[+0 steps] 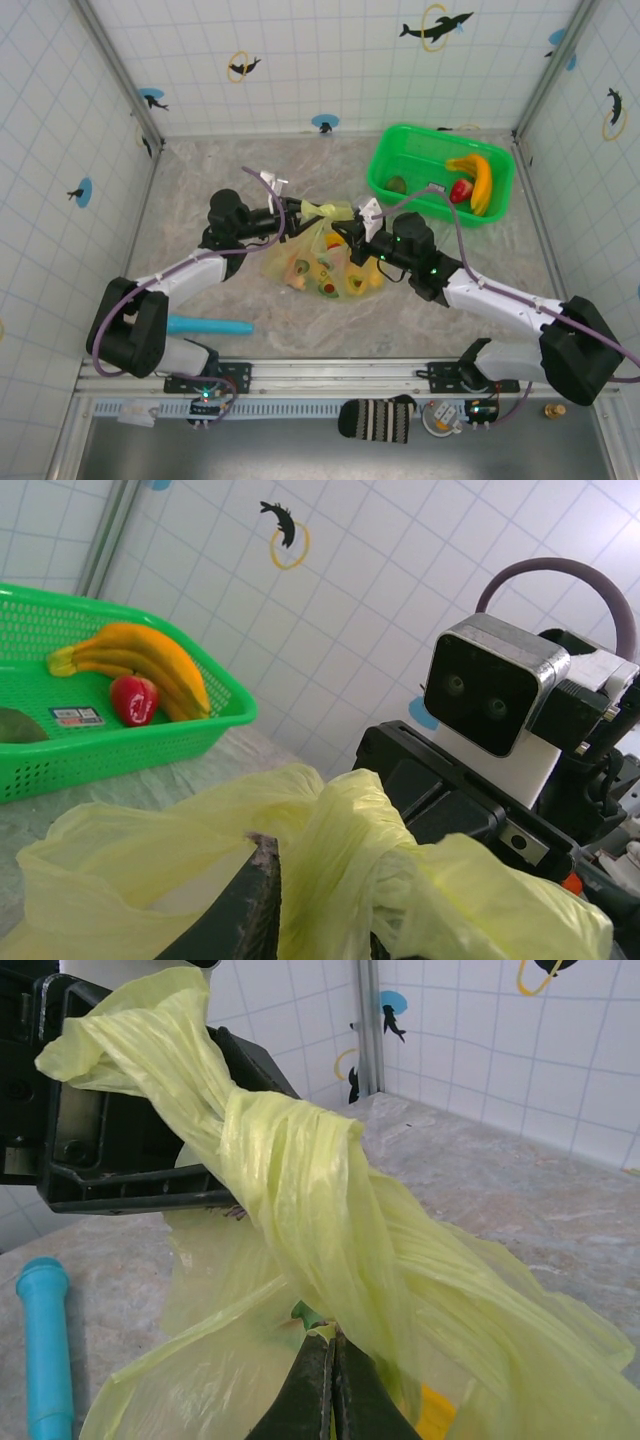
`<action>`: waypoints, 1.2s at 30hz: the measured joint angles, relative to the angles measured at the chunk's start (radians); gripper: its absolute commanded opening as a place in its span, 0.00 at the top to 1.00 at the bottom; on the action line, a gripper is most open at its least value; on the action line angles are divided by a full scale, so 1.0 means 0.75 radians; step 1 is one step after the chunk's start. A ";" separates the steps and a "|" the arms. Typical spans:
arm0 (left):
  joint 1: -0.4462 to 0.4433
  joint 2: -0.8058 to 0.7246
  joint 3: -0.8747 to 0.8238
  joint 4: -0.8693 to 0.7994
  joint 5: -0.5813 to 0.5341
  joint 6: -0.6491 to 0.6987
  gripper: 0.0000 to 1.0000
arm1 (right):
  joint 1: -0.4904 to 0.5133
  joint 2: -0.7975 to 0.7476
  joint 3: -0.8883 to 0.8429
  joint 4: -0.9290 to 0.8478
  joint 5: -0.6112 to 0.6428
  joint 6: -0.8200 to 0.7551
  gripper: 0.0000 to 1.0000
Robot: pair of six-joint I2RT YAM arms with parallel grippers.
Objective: Place the fake fruits into the plastic bag and tie a complex knot
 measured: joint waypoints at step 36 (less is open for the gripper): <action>-0.037 0.000 0.053 -0.107 0.006 0.063 0.42 | 0.014 0.028 0.032 -0.017 -0.033 0.011 1.00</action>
